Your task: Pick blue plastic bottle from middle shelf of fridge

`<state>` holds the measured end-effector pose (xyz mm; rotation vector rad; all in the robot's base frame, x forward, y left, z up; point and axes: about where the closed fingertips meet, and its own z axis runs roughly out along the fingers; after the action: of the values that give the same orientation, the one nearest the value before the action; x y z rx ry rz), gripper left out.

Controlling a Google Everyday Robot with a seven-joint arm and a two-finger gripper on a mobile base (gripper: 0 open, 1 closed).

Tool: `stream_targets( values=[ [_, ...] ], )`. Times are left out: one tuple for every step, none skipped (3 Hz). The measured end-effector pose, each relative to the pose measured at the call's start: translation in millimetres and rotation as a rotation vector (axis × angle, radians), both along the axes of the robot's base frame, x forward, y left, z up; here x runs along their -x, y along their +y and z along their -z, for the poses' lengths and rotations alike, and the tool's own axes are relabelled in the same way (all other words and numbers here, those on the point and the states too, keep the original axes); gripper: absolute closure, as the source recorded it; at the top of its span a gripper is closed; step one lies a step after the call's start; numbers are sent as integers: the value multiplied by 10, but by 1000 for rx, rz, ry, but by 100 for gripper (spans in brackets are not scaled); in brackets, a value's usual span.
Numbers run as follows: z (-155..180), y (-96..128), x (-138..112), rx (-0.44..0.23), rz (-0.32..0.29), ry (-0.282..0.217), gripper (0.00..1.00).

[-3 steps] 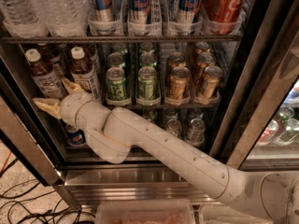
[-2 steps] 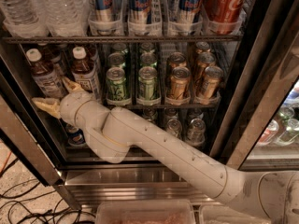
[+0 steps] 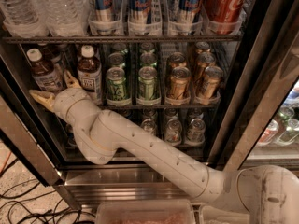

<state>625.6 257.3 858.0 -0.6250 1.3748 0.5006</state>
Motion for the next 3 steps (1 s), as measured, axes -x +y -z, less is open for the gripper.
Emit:
stream_targets(
  values=[
    [-15, 36, -25, -2, 34, -25, 24],
    [-7, 104, -12, 16, 17, -41, 43],
    [-7, 104, -12, 16, 17, -41, 66]
  ],
)
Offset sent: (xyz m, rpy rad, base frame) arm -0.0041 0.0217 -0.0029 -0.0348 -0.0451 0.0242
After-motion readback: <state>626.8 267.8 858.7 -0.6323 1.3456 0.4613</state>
